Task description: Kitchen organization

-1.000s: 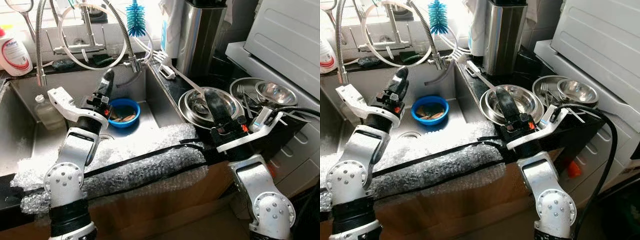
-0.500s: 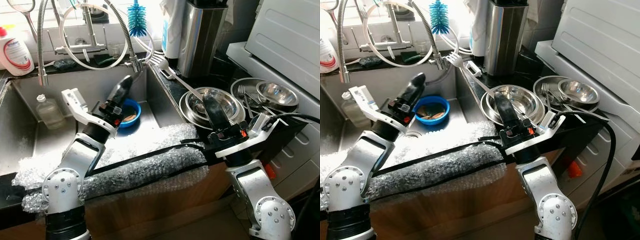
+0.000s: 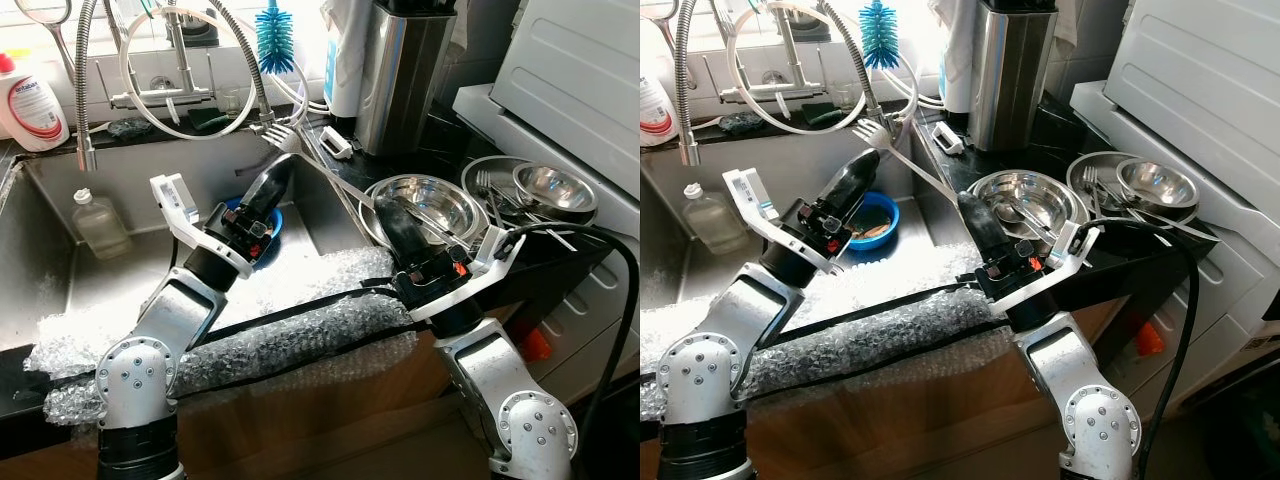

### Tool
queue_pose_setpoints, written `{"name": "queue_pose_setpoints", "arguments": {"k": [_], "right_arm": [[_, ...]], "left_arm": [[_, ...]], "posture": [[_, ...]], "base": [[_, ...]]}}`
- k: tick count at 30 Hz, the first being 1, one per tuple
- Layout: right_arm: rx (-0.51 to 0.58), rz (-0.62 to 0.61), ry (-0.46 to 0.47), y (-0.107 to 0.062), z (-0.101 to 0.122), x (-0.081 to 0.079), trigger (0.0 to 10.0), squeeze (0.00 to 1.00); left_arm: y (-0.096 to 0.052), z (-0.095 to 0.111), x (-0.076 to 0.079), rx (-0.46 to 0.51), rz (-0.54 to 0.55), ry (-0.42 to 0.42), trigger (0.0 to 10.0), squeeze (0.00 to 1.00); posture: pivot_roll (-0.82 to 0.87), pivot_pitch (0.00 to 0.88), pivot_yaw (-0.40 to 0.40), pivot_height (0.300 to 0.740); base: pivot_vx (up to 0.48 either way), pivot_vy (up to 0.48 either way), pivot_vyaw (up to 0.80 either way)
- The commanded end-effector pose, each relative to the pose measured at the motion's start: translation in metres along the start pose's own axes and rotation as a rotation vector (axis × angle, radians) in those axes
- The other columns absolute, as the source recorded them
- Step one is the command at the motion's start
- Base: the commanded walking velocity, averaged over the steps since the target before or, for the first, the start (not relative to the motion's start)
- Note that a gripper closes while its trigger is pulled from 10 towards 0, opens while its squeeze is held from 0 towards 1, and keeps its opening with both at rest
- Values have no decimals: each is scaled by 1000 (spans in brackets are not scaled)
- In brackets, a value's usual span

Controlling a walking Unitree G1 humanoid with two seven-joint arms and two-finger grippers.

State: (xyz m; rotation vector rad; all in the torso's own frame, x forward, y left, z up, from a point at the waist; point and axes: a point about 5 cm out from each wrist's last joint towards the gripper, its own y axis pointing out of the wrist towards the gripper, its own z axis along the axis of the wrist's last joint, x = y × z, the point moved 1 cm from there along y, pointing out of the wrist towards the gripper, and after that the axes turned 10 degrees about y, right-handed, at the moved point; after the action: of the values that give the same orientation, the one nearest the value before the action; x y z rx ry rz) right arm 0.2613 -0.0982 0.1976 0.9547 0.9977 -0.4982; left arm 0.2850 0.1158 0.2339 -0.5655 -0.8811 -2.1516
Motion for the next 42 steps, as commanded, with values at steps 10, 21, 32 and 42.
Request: {"name": "queue_pose_setpoints", "arguments": {"k": [10, 21, 32, 42], "right_arm": [[-106, 47, -33, 6, -19, -10, 10000, 0], [-131, 50, -42, 4, -23, -11, 10000, 0], [-128, 49, -50, 4, -24, -10, 10000, 0], [-111, 45, -62, 4, -22, -9, 10000, 0]], "left_arm": [[7, -12, 12, -21, -57, -15, 10000, 0], [9, -11, 13, 14, -47, -34, 9020, 0], [13, -7, 15, 41, -51, -62, 0, 0], [13, -7, 16, 49, -47, -81, 0, 0]], "posture": [[-73, 0, -49, 740], [-71, 0, -51, 740], [-70, 0, -51, 740], [-70, 0, -51, 740]], "base": [[0, 0, 0], [0, 0, 0], [0, 0, 0], [0, 0, 0]]}}
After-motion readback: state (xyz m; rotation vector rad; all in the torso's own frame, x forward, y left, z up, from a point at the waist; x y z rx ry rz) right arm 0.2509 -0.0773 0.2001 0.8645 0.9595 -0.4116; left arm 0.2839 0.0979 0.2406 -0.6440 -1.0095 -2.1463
